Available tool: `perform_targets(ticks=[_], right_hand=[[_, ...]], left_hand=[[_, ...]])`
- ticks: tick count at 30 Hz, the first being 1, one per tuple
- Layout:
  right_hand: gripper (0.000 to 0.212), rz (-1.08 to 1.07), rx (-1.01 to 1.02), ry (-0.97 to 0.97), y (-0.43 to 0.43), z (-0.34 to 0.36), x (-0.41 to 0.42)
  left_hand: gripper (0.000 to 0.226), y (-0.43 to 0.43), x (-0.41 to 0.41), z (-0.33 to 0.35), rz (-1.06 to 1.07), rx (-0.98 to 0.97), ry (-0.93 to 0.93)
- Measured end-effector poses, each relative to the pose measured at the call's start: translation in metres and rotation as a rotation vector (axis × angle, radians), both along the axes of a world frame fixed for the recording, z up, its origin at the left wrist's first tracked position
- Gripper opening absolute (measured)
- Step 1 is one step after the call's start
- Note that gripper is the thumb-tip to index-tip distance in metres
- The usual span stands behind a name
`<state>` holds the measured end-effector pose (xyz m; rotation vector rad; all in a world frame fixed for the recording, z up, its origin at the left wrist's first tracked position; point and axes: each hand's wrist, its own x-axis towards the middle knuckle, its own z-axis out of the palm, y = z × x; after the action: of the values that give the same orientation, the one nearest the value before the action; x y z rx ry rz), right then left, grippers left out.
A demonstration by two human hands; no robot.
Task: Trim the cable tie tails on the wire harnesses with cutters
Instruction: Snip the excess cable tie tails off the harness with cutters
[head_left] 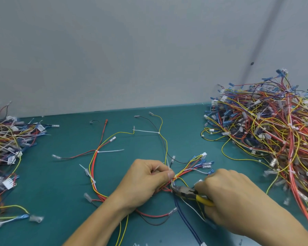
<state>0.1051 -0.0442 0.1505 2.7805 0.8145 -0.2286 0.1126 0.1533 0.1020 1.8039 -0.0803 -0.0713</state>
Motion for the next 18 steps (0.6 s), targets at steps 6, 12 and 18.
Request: perform_targets(ticks=[6, 12, 18], right_hand=[[0.012, -0.048, 0.051, -0.024, -0.002, -0.004, 0.005], [0.016, -0.115, 0.202, -0.131, -0.009, -0.003, 0.009], [0.010, -0.104, 0.469, -0.186, -0.003, 0.001, 0.002]], left_hand=[[0.014, 0.006, 0.002, 0.008, 0.091, -0.128, -0.005], [0.015, 0.035, 0.001, 0.043, 0.166, -0.595, 0.002], [0.019, 0.053, -0.020, 0.050, 0.167, -0.419, 0.009]])
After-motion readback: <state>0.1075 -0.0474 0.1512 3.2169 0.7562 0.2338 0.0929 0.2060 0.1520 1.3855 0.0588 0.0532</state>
